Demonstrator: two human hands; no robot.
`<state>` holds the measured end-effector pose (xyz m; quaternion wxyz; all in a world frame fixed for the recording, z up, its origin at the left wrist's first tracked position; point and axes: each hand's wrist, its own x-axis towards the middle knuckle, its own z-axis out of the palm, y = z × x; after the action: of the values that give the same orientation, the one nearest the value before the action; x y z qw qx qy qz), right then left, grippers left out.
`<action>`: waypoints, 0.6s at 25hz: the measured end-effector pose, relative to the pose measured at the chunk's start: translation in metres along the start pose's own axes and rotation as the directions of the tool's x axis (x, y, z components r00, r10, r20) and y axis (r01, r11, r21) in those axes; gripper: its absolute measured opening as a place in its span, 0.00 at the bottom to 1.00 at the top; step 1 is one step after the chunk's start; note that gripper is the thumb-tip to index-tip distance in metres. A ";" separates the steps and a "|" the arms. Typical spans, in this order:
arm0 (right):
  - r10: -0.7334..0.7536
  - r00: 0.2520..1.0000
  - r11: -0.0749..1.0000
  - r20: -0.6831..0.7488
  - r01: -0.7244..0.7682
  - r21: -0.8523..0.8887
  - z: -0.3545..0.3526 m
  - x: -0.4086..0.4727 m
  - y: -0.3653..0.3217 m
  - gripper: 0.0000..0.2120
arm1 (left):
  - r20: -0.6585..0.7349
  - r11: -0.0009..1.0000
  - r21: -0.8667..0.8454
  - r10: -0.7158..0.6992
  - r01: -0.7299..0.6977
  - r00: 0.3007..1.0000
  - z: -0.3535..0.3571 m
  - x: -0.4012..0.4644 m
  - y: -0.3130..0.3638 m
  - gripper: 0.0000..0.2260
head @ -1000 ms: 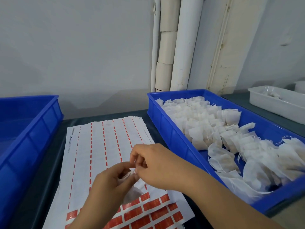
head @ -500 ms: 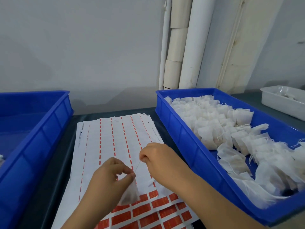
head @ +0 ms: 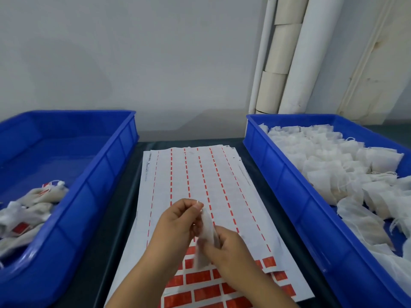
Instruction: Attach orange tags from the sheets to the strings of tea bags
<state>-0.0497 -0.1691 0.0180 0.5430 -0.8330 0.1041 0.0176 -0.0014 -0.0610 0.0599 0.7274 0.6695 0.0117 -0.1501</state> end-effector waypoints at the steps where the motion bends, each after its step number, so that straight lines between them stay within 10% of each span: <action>1: 0.039 0.999 0.997 0.010 -0.039 0.059 0.001 0.000 0.000 0.05 | -0.025 0.995 -0.092 -0.029 0.027 0.999 -0.003 0.001 0.001 0.10; 7: 0.086 0.972 0.917 0.218 -0.163 0.364 -0.009 0.005 0.001 0.11 | 0.275 0.652 -0.646 -0.288 0.398 0.917 -0.025 0.007 0.001 0.05; 11: 0.069 0.979 0.956 0.193 -0.120 0.267 -0.011 0.005 0.000 0.05 | 0.449 0.529 -0.664 -0.284 0.529 0.847 -0.032 0.007 -0.001 0.05; 15: -0.032 0.998 0.983 0.050 0.040 -0.181 -0.020 0.002 -0.007 0.14 | 0.493 0.523 -0.615 -0.330 0.590 0.805 -0.042 0.007 0.000 0.10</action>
<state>-0.0481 -0.1851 0.0321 0.4672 -0.8802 0.0742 0.0369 0.0128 -0.0211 0.0537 0.8590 0.2503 0.1347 -0.4258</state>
